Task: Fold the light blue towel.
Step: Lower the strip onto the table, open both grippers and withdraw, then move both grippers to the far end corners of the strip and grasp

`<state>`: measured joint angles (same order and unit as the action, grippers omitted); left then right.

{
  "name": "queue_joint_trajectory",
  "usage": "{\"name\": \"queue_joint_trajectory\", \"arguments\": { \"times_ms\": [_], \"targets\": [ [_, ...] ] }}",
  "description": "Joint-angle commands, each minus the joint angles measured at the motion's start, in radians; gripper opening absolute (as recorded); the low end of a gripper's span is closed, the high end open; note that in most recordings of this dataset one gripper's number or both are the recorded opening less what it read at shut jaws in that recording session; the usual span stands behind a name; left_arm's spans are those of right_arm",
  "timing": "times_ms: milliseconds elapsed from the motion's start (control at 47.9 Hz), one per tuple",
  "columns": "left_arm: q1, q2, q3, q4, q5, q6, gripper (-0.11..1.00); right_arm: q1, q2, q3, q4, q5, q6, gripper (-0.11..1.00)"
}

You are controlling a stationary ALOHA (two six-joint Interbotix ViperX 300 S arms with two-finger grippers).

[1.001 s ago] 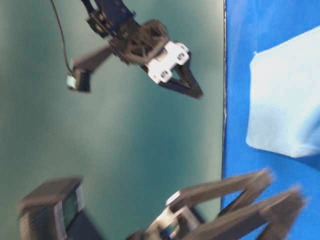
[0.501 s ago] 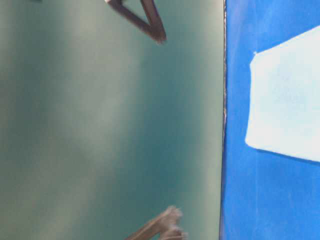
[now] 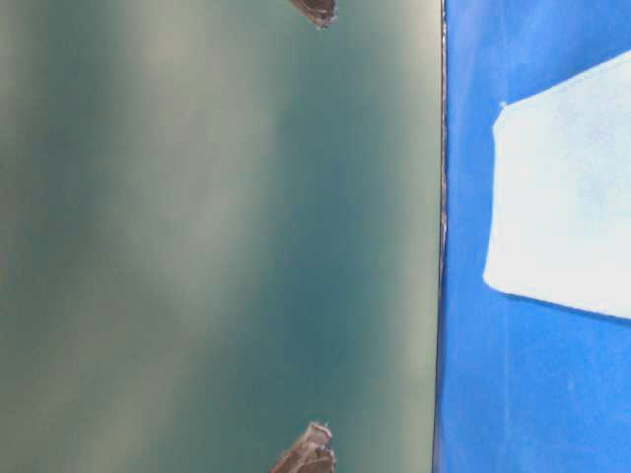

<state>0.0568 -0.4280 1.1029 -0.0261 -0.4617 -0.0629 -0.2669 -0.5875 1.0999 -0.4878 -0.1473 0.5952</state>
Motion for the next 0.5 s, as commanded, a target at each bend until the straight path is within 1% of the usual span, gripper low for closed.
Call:
{"name": "queue_joint_trajectory", "arguments": {
  "times_ms": [0, 125, 292, 480],
  "targets": [
    [0.02, 0.012, -0.032, 0.002, -0.009, 0.0, 0.8, -0.012, 0.009, -0.028, 0.002, -0.008, -0.002, 0.58],
    [0.06, 0.052, -0.067, 0.002, -0.011, 0.0, 0.8, -0.058, 0.034, -0.037, 0.002, -0.008, -0.005, 0.58],
    [0.137, 0.153, -0.135, 0.002, -0.012, 0.0, 0.8, -0.152, 0.123, -0.077, -0.012, -0.005, -0.015, 0.58],
    [0.224, 0.333, -0.232, 0.002, -0.005, 0.002, 0.8, -0.209, 0.29, -0.167, -0.069, 0.051, -0.029, 0.58]
  ]
}}
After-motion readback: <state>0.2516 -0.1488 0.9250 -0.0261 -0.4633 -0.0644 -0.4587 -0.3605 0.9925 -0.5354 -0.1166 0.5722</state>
